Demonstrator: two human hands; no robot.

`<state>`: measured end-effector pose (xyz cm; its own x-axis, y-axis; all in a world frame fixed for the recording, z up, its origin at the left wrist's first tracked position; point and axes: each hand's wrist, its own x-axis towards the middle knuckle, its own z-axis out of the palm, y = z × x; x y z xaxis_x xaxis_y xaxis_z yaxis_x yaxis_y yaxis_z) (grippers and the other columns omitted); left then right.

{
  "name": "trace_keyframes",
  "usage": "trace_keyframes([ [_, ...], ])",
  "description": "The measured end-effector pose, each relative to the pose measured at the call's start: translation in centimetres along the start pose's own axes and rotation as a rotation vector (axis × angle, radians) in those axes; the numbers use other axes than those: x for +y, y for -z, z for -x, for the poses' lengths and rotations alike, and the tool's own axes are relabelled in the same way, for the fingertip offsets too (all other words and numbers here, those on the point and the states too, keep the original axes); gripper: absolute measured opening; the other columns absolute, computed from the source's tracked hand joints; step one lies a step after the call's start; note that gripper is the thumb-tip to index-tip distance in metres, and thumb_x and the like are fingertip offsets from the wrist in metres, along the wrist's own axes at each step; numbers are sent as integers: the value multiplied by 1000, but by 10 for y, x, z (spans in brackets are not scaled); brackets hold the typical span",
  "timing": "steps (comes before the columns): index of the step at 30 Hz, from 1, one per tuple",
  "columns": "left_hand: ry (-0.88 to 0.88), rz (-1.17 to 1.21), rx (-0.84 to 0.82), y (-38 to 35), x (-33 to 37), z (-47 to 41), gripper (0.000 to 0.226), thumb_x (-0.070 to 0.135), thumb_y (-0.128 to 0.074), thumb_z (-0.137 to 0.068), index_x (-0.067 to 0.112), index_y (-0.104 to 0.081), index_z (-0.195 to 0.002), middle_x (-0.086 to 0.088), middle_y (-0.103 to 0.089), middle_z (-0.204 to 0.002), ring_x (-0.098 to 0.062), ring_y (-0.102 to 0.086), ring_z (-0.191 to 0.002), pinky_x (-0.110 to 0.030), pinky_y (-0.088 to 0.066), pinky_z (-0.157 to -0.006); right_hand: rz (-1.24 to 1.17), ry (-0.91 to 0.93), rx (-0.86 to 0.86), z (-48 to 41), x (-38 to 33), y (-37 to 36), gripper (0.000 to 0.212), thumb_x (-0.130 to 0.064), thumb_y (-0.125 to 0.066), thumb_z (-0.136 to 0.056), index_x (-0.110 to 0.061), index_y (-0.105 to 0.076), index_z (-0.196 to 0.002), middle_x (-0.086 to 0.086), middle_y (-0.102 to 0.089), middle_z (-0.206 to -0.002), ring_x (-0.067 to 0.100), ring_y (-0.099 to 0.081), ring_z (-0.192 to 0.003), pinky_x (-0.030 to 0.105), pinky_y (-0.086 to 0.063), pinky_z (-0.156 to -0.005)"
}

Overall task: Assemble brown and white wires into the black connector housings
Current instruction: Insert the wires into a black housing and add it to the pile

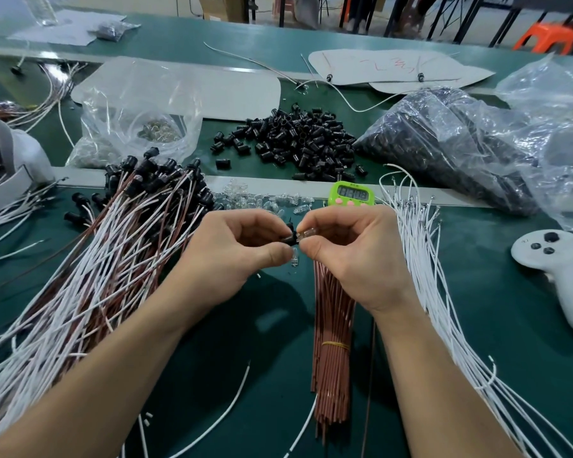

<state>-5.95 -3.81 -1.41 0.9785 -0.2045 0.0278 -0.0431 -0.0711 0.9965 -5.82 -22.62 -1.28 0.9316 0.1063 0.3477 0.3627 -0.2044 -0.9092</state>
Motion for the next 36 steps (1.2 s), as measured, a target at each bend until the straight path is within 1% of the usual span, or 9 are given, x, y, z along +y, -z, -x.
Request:
trace_keyframes([
  [7, -85, -220, 133, -2, 2, 1, 29, -10, -84, -69, 16, -72, -76, 3, -74, -73, -5, -67, -68, -15, -53, -69, 141, 47, 44, 5, -6, -3, 16, 0, -81, -76, -15, -81, -83, -4, -75, -71, 14, -71, -62, 23, -55, -59],
  [11, -54, -80, 115, -2, 5, 2, 37, -18, -79, -70, 18, -73, -77, 5, -73, -73, -7, -66, -68, -18, -54, -66, 169, 80, 62, 7, -14, -2, 15, -3, -81, -75, -16, -81, -83, -6, -74, -72, 16, -71, -64, 29, -58, -58],
  [16, 22, 170, -6, 2, 4, 2, 39, -22, -75, -72, 16, -77, -77, -7, -73, -81, -15, -65, -75, -19, -55, -68, 181, 124, 76, 10, -21, -4, 18, 0, -82, -75, -16, -80, -83, -8, -74, -72, 15, -71, -65, 39, -59, -57],
  [21, 45, 161, -33, 6, 4, 2, 34, -4, -79, -60, 20, -78, -83, -8, -72, -88, -18, -64, -81, -23, -55, -71, 220, 155, 77, 12, -23, -7, 18, 0, -83, -74, -15, -80, -83, -9, -73, -72, 14, -70, -64, 29, -57, -57],
  [24, 58, 162, -41, 9, 6, 1, 34, -2, -85, -61, 19, -81, -88, -5, -77, -88, -12, -69, -78, -20, -56, -69, 188, 91, 102, 8, -19, -5, 15, -4, -83, -74, -18, -80, -80, -10, -73, -70, 11, -70, -62, 19, -53, -58],
  [29, -70, -45, 107, 5, 5, 2, 46, -17, -81, -68, 26, -82, -84, 3, -75, -80, -8, -67, -77, -19, -56, -73, -52, -160, 157, 2, -11, -8, 6, -13, -79, -70, -17, -80, -74, -3, -74, -66, 14, -69, -60, 29, -55, -60],
  [32, -174, -327, 179, 3, 4, 2, 50, -4, -89, -64, 36, -80, -93, 7, -75, -89, -6, -67, -83, -19, -53, -80, -118, -204, 165, 3, -9, -13, 11, -12, -77, -68, -20, -80, -76, -1, -73, -64, 15, -69, -58, 33, -59, -60],
  [34, -103, -346, 145, 4, 4, 3, 47, 18, -95, -61, 39, -79, -100, 15, -77, -92, -3, -71, -87, -17, -53, -81, -130, -203, 171, 3, -9, -13, 13, -11, -77, -68, -21, -80, -76, -1, -73, -64, 15, -68, -58, 32, -58, -59],
  [36, 35, -246, 90, 5, 5, 4, 41, 40, -94, -57, 36, -81, -97, 10, -79, -90, -7, -75, -86, -20, -57, -79, -141, -194, 172, 2, -8, -12, 13, -10, -78, -69, -20, -80, -76, 0, -73, -65, 15, -67, -58, 29, -56, -58],
])
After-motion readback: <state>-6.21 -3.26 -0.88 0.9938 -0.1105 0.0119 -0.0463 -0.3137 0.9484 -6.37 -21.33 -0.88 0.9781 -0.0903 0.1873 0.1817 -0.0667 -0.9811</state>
